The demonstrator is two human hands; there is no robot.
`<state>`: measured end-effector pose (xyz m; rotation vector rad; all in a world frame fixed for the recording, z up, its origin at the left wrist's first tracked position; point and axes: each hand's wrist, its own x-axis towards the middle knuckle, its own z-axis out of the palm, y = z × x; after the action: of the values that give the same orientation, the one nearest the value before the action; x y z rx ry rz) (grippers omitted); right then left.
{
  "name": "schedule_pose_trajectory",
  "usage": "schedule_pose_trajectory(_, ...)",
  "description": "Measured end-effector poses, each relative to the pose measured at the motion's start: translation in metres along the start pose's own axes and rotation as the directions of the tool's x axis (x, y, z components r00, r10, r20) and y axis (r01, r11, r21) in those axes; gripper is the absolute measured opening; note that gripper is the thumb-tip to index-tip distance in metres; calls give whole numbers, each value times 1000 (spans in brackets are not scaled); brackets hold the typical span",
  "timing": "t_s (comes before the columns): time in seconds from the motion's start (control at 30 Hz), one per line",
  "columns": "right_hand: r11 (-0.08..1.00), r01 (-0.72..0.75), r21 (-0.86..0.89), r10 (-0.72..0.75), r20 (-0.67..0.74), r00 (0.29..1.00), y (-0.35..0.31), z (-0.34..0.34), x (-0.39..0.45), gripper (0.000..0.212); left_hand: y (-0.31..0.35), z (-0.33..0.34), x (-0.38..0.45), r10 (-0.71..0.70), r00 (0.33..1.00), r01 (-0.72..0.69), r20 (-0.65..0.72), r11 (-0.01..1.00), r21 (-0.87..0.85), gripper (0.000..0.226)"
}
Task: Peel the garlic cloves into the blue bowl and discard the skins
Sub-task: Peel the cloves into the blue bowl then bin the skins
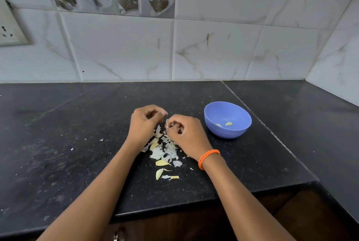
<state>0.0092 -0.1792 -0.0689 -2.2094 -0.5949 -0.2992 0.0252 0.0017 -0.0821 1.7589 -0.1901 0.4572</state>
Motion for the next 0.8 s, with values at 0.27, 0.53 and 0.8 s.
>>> schedule_pose_trajectory(0.27,927,-75,367,102,-55,993,12,-19,-23,7,5,7,-8,67,957,-89,282,994,65,11)
schedule_pose_trajectory(0.53,972,-42,230,75,-139,987,24,-11,-28,10,10,12,-13,76,951,-108,300,990,92,10)
schedule_pose_trajectory(0.8,972,-23,233,79,-232,970,26,-10,-28,4,14,14,-15,130,950,-161,283,983,87,12)
